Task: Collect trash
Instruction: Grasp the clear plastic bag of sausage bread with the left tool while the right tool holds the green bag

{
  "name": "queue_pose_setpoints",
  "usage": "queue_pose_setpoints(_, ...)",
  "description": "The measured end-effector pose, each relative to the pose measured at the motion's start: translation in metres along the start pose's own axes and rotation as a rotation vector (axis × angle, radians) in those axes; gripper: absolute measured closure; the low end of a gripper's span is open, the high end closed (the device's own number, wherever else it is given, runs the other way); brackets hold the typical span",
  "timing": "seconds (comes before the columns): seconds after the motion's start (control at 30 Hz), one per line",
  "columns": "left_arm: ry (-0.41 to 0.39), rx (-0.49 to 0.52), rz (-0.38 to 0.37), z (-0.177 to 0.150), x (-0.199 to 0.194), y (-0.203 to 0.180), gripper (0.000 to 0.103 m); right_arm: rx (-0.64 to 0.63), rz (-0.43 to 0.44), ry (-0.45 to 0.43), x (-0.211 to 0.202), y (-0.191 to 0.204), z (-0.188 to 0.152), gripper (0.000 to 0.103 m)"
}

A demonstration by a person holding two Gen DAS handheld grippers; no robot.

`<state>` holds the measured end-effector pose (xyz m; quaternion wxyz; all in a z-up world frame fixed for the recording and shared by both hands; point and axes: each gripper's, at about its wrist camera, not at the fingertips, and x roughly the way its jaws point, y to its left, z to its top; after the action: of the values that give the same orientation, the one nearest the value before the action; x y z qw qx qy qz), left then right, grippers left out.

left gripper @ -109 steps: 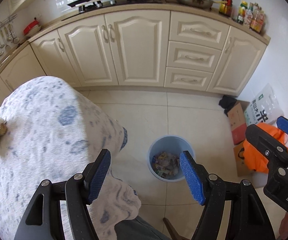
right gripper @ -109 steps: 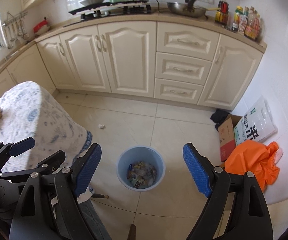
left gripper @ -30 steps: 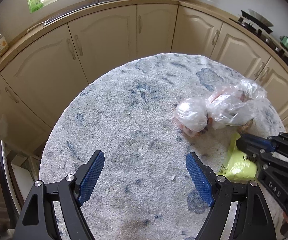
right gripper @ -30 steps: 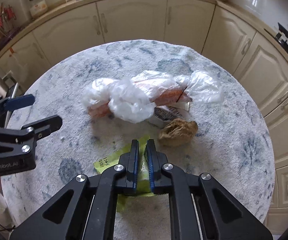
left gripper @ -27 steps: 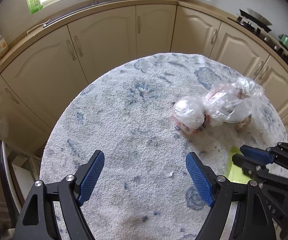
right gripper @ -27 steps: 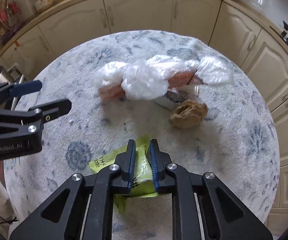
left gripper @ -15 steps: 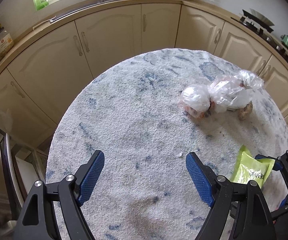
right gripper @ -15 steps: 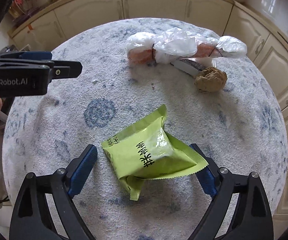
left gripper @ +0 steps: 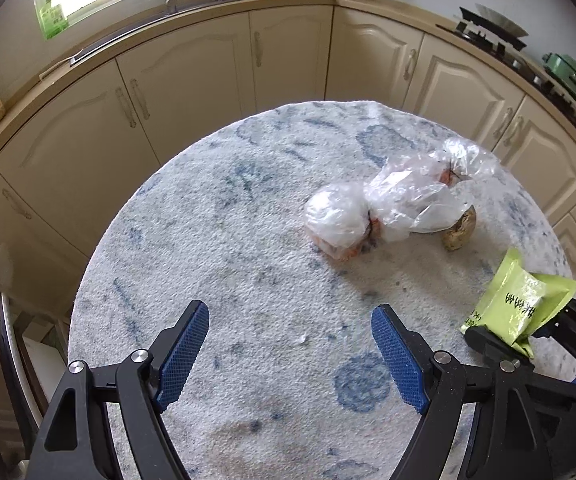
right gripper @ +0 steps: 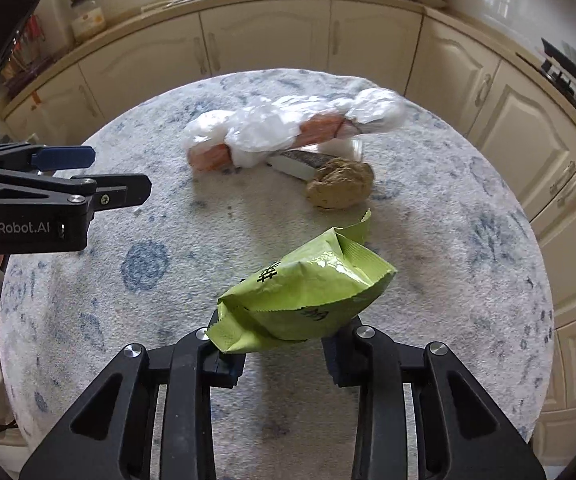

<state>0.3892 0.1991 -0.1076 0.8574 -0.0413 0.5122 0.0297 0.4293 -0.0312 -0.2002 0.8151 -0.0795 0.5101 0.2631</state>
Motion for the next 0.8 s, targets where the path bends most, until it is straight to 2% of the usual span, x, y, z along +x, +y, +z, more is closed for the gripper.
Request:
queue_pose_setpoints(0.13, -0.005, 0.063, -0.02, 0.015, 0.007, -0.019, 0.022, 0.066, -0.024, -0.043, -0.014, -0.027, 0.003, 0.072)
queue_pose_setpoints(0.23, -0.007, 0.132, -0.015, 0.031, 0.017, -0.036, 0.01, 0.106, -0.079, -0.065, -0.018, -0.047, 0.007, 0.072)
queue_pose_setpoints(0.43, -0.006, 0.285, 0.026, 0.06, 0.05, -0.069, 0.009, 0.183, -0.11, -0.054, -0.008, -0.082, 0.016, 0.072)
queue_pose_setpoints(0.57, 0.017, 0.316, -0.01, 0.074, 0.08, -0.079, 0.011, 0.213, -0.108, -0.023, 0.011, -0.091, 0.023, 0.072)
queue_pose_setpoints(0.6, 0.025, 0.317, -0.046, 0.075, 0.086, -0.079, 0.014, 0.217, -0.112, -0.018, 0.014, -0.093, 0.023, 0.072)
queue_pose_setpoints(0.63, 0.041, 0.314, -0.093, 0.077, 0.092, -0.078, 0.026, 0.226, -0.118, -0.01, 0.019, -0.096, 0.024, 0.072)
queue_pose_setpoints(0.7, 0.054, 0.299, -0.101, 0.079, 0.099, -0.07, 0.038, 0.24, -0.115, -0.001, 0.024, -0.1, 0.026, 0.072)
queue_pose_setpoints(0.73, 0.056, 0.292, -0.11, 0.08, 0.099, -0.067, 0.053, 0.243, -0.11, -0.003, 0.025, -0.101, 0.027, 0.072)
queue_pose_setpoints(0.77, 0.066, 0.284, -0.114, 0.081, 0.097, -0.063, 0.061, 0.244, -0.113, -0.006, 0.025, -0.101, 0.028, 0.072)
queue_pose_setpoints(0.8, 0.075, 0.271, -0.105, 0.082, 0.096, -0.059, 0.061, 0.244, -0.115, -0.006, 0.026, -0.1, 0.029, 0.072)
